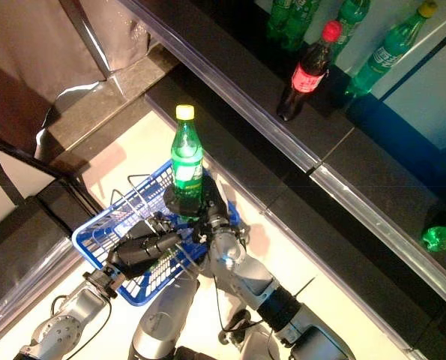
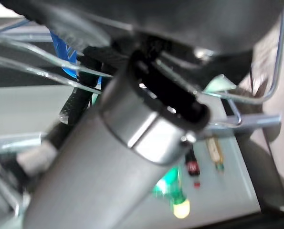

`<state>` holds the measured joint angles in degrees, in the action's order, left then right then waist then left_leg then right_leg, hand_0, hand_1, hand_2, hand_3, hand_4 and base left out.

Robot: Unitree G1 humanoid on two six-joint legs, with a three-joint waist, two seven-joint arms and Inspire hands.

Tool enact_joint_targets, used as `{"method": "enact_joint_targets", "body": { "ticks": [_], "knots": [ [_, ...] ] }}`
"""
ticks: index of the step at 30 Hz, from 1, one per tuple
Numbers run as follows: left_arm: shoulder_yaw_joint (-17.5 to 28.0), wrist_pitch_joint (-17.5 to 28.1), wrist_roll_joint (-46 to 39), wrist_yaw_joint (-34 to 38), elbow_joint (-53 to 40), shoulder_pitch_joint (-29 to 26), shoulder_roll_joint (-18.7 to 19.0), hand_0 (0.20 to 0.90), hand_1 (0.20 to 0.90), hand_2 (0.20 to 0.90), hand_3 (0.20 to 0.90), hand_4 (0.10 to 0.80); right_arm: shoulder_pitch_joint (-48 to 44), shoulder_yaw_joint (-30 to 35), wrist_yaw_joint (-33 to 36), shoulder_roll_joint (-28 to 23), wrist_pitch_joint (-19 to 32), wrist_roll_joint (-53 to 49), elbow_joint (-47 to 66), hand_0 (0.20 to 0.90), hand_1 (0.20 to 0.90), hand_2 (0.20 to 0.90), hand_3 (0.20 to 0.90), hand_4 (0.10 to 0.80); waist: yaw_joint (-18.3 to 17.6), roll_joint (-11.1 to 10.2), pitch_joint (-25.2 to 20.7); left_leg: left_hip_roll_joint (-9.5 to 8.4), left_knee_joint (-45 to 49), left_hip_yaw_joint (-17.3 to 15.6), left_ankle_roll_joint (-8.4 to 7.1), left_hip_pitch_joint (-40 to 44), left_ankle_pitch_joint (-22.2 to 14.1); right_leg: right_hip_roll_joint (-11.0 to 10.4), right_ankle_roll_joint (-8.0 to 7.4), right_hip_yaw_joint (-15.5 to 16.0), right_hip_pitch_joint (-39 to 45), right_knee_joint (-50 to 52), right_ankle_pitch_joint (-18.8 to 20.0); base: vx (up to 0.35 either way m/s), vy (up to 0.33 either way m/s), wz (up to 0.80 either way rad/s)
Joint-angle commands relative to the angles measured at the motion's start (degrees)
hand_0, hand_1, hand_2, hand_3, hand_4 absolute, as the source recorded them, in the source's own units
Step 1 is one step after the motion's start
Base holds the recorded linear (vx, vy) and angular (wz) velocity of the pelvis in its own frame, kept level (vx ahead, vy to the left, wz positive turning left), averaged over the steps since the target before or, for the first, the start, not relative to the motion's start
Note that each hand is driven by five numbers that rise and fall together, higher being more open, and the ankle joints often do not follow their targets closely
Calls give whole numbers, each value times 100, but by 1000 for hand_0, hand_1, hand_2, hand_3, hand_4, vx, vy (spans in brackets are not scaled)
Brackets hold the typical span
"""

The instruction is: Pick up the drink and place into the basket.

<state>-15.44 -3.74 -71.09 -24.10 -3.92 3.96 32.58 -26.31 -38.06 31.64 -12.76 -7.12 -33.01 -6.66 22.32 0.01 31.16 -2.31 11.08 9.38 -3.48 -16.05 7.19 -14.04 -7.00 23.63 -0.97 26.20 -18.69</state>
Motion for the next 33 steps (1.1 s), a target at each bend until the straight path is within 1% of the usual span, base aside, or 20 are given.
{"method": "enact_joint_targets", "body": {
  "ticks": [1, 7, 10, 13, 20, 24, 26, 27, 28, 30, 31, 33],
  "knots": [
    [-21, 666, -565, -1951, -2928, -1208, -523, 300, 300, 300, 200, 100, -857, -11, 76, 435, 878, 91, 550, 300, 300, 300, 200, 100, -72, 401, -468, -78, 535, 178, 103, 369, -620, 122, 487, 174, -67, -296, 997, 47, 13, 2],
    [175, 598, -769, -2103, -3015, -1171, -453, 300, 300, 300, 200, 100, -725, 61, 215, 650, 981, 224, -42, 300, 300, 300, 200, 100, 17, 457, -497, -124, 574, 213, 99, 315, -623, 62, 484, 260, -96, -208, 968, 36, 5, 8],
    [315, 693, -707, -2250, -3044, -1119, -401, 300, 300, 300, 200, 100, -629, 132, 305, 792, 1020, 253, -549, 300, 300, 300, 200, 100, 73, 479, -505, -137, 580, 227, 91, 300, -628, 37, 474, 296, -104, -171, 961, 41, -8, 2],
    [417, 676, -787, -2340, -3121, -1096, -359, 300, 300, 300, 200, 100, -473, 200, 254, 956, 1087, 217, -1152, 300, 300, 300, 200, 100, 130, 504, -499, -153, 580, 256, 94, 286, -635, 13, 473, 337, -96, -165, 953, 26, -4, 5],
    [383, 622, -768, -2452, -3207, -1157, -416, 300, 300, 300, 200, 100, -344, 185, 158, 1157, 1209, -10, -1786, 300, 300, 300, 200, 100, 172, 523, -479, -176, 578, 318, 86, 280, -638, 26, 467, 344, -106, -156, 970, 4, -2, 2],
    [253, 607, -817, -2543, -3274, -1269, -433, 300, 300, 300, 200, 100, -273, 161, -96, 1290, 1354, -591, -2081, 300, 300, 300, 200, 100, 166, 544, -441, -193, 573, 334, 82, 254, -628, 24, 450, 328, -138, -156, 991, -2, -10, 8],
    [147, 553, -783, -2524, -3309, -1342, -469, 300, 300, 300, 200, 100, -228, 196, -511, 1427, 1554, -1620, -2317, 300, 300, 300, 200, 100, 171, 557, -416, -199, 571, 337, 80, 251, -623, 13, 442, 339, -141, -138, 996, 1, -7, 3],
    [130, 540, -781, -2512, -3314, -1353, -472, 300, 300, 300, 200, 100, -207, 210, -586, 1470, 1602, -1790, -2376, 300, 300, 300, 200, 100, 174, 558, -412, -199, 571, 337, 79, 251, -621, 11, 438, 340, -140, -136, 998, 2, -13, 3],
    [96, 489, -783, -2492, -3322, -1380, -484, 300, 300, 300, 200, 100, -153, 264, -808, 1581, 1682, -2392, -2500, 300, 300, 300, 200, 100, 178, 567, -401, -201, 567, 337, 80, 251, -616, 4, 428, 344, -146, -126, 1007, 1, -6, 3],
    [50, 479, -757, -2462, -3344, -1381, -507, 300, 300, 300, 200, 100, -74, 323, -1085, 1673, 1704, -3053, -2597, 300, 300, 300, 200, 100, 179, 583, -396, -203, 544, 332, 84, 257, -602, -1, 416, 347, -144, -138, 1021, 0, 0, 0],
    [37, 489, -772, -2462, -3345, -1366, -503, 300, 300, 300, 200, 100, -40, 360, -1167, 1698, 1680, -3181, -2666, 300, 300, 300, 200, 100, 177, 598, -391, -202, 536, 325, 88, 259, -598, -4, 409, 349, -142, -150, 1032, 0, 0, 0],
    [30, 503, -750, -2472, -3368, -1330, -508, 300, 300, 300, 200, 100, -22, 346, -1185, 1715, 1614, -3079, -2655, 300, 300, 300, 200, 100, 177, 616, -365, -208, 518, 332, 98, 255, -589, -2, 400, 339, -156, -171, 1056, 0, 0, 0]
  ]
}}
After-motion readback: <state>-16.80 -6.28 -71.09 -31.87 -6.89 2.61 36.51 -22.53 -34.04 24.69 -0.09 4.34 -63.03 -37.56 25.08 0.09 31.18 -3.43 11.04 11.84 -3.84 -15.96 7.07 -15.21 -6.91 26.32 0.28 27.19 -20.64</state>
